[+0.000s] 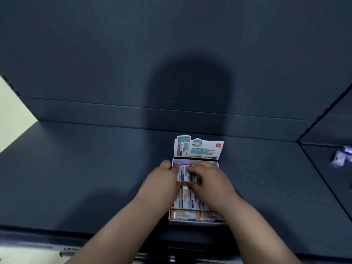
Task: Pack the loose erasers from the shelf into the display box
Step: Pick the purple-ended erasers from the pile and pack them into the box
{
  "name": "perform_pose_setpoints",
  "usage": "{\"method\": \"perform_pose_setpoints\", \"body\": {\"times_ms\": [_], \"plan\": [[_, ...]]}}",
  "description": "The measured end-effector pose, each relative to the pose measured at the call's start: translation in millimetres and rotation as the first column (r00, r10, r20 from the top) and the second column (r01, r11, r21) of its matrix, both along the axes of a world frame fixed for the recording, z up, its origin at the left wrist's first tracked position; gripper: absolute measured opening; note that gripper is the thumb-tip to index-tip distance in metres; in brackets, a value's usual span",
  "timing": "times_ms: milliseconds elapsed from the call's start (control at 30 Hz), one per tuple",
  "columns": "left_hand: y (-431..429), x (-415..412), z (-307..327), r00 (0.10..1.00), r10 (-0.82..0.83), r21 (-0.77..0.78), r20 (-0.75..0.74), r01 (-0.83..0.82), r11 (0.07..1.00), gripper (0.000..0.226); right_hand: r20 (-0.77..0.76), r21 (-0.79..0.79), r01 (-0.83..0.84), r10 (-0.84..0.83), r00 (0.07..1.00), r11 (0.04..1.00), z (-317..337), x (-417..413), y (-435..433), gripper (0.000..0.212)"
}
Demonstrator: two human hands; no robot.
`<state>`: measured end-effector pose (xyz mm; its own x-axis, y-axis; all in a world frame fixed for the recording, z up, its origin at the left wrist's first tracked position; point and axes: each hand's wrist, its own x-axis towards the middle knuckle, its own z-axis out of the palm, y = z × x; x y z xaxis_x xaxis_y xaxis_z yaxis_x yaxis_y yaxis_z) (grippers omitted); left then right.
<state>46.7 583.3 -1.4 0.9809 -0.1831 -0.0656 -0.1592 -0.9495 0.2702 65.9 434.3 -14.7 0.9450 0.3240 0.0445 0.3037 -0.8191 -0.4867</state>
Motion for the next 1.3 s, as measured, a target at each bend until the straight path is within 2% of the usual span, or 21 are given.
{"method": "perform_pose_setpoints", "body": {"times_ms": [100,200,333,433,700,933,1300], "plan": [[2,3,1,1.0,-0.018,0.0,-0.006,0.018,1.0,0.053,-0.038,-0.017,-0.006,0.006,0.999,1.0,4,0,2,0.045],[4,2,5,0.999,-0.043,0.02,-0.008,0.043,0.999,0.06,-0.033,0.084,0.055,-0.052,0.998,0.995,10,-8,1,0.044],[4,-3,18,0.984,-0.098,0.032,0.152,0.094,0.995,0.054,0.057,0.164,0.121,-0.132,0.99,0.979,23,-27,-5,0.041],[-6,-4,28,0.946,-0.209,-0.026,0.246,0.222,0.975,0.049,0.064,0.164,0.154,-0.166,0.984,0.974,33,-37,-11,0.041],[-47,-13,28,0.882,-0.388,0.072,0.268,0.384,0.921,0.057,0.106,0.124,0.273,-0.286,0.952,0.954,43,-63,-47,0.046],[-114,-40,28,0.86,-0.412,0.068,0.302,0.411,0.909,0.06,0.119,0.118,0.288,-0.301,0.946,0.951,44,-95,-119,0.049],[-275,-104,17,0.866,-0.402,0.025,0.298,0.414,0.91,0.069,0.113,0.065,0.352,-0.357,0.927,0.934,36,-157,-304,0.054]]}}
